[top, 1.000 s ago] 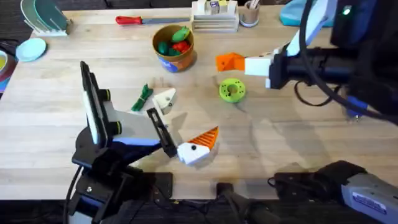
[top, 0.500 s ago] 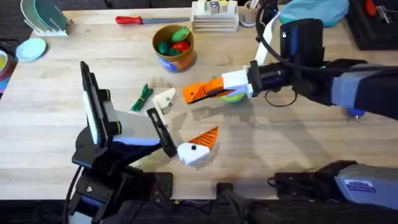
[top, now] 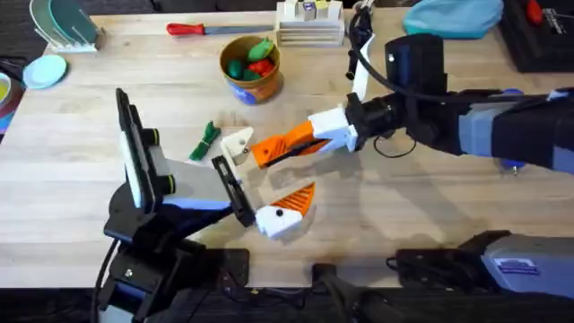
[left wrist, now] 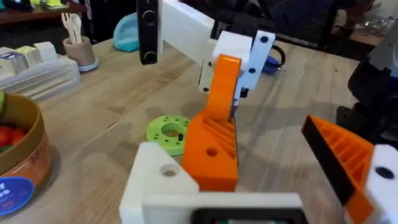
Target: Pick up the gripper from the table and insert it into the empty holder that is missing its gripper. Then pick up a screw, insert it into the mounting hole, and use the screwdriver to tighten it. Finally, clean up the table by picking up the vegetable and placing it into the bucket.
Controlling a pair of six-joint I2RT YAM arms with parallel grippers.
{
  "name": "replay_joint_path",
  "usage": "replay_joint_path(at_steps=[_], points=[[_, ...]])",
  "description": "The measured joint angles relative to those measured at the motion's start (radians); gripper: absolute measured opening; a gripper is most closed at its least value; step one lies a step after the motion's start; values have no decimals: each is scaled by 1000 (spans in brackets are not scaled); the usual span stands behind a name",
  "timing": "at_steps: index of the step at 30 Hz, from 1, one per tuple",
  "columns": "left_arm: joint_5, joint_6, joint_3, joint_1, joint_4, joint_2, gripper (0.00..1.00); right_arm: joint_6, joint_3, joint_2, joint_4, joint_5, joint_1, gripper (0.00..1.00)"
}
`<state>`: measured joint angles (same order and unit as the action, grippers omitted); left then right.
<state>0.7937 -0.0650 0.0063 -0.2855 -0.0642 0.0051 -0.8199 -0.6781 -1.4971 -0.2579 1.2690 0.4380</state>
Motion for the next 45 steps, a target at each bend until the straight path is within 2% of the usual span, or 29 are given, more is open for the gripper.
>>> replay_joint_path(at_steps=[12,19,24,32,45], points=[[-1,-2,0,0,0,0,992,-99,0,-22,-114,-23,16,8],[-41,-8,0,8,0,0,992,-202,0,-107,-323,-32,52,7],[-28,-23,0,7,-1,0,992,-279,-14,-173,-425,-53,109,7],[-59,-41,0,13,0,0,992,-318,-70,-221,-432,-84,123,7],[-83,-50,0,16,0,1,992,-330,-78,-221,-431,-175,141,7]])
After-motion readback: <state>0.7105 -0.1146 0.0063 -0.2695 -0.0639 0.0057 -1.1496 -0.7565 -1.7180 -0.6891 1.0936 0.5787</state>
